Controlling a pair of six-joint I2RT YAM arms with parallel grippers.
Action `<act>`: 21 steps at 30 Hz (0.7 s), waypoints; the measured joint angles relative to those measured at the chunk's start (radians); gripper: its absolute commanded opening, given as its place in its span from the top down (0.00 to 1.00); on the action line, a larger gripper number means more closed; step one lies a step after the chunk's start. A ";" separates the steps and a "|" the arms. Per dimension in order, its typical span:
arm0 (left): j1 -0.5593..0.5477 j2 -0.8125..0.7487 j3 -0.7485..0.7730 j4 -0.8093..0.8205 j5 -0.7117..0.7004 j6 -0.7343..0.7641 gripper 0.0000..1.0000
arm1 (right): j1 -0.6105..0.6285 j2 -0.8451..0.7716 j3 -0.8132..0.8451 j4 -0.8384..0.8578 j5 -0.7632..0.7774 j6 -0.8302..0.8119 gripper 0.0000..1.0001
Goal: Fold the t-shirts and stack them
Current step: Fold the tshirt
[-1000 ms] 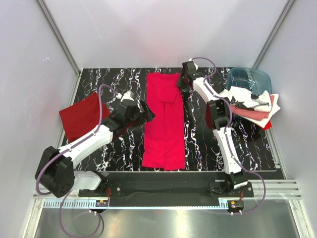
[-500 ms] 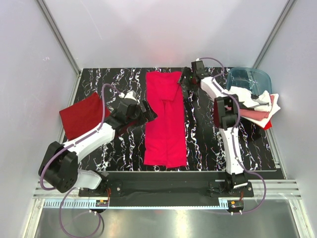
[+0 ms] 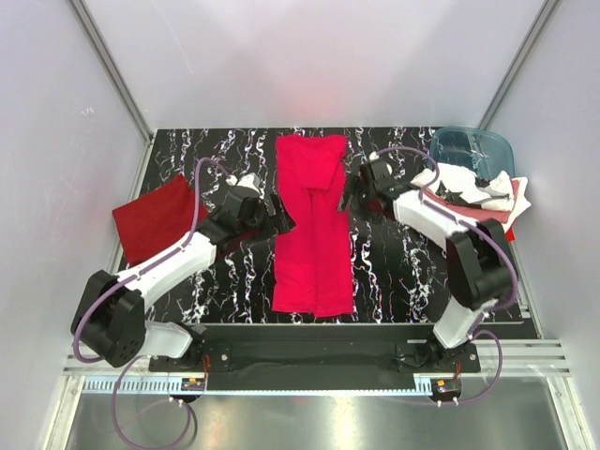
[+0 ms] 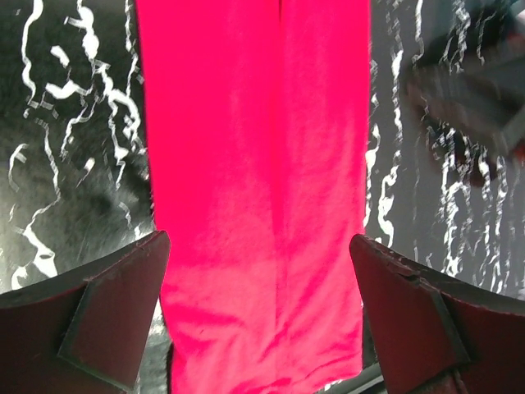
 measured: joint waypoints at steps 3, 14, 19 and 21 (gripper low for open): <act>0.000 -0.040 -0.039 -0.031 0.004 0.010 0.08 | 0.083 -0.132 -0.123 -0.012 -0.007 0.033 0.18; -0.053 -0.274 -0.360 -0.118 0.019 0.059 0.18 | 0.156 -0.500 -0.617 0.003 -0.070 0.111 0.36; -0.112 -0.337 -0.416 -0.111 0.023 0.059 0.22 | 0.215 -0.575 -0.673 0.011 -0.086 0.123 0.42; -0.142 -0.348 -0.438 -0.101 0.024 0.055 0.23 | 0.242 -0.591 -0.681 0.014 -0.088 0.130 0.44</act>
